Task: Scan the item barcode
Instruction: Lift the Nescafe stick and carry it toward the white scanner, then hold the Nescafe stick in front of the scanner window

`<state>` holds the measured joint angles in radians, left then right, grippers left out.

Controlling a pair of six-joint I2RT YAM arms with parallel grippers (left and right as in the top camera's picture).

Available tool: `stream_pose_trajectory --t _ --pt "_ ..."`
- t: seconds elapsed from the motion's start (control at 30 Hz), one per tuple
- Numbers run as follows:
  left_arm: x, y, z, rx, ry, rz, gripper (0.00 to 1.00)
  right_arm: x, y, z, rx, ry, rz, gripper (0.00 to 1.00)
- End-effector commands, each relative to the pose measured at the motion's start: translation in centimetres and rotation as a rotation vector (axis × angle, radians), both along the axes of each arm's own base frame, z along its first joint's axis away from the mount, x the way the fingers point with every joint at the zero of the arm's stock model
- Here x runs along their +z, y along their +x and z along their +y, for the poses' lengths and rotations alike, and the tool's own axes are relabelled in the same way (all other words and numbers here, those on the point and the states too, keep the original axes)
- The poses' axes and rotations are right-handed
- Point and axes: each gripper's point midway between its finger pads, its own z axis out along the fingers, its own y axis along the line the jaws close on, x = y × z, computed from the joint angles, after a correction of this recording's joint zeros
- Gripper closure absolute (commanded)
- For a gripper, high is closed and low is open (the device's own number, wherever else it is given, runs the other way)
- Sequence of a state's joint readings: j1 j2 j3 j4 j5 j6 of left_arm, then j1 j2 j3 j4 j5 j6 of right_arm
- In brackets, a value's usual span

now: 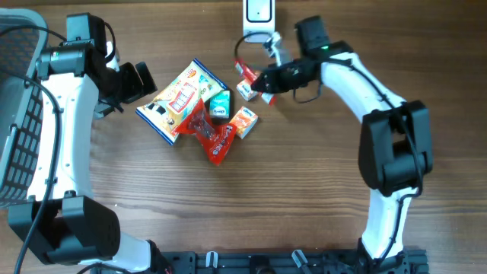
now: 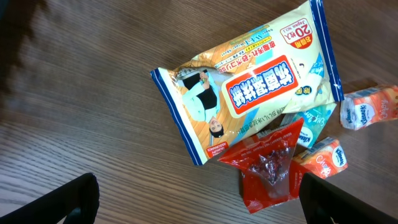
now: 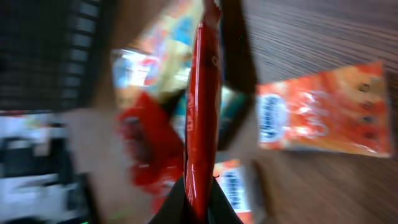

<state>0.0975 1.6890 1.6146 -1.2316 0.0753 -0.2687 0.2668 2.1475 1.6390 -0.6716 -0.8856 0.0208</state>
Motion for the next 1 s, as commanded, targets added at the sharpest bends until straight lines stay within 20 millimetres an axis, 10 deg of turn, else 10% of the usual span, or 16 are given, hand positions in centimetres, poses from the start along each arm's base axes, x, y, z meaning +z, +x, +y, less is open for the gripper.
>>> stream_pose_trajectory --t 0.0,0.23,0.97 --pt "-0.5 -0.1 0.3 0.014 0.006 0.016 0.00 7.3 -1.2 -0.2 0.106 0.368 0.019 0.96" --pt "-0.5 -0.1 0.3 0.014 0.006 0.016 0.00 12.4 -1.2 -4.2 0.140 0.671 0.052 0.96" --pt "-0.5 -0.1 0.3 0.014 0.006 0.017 0.00 13.0 0.8 -6.2 0.034 0.657 0.261 0.96"
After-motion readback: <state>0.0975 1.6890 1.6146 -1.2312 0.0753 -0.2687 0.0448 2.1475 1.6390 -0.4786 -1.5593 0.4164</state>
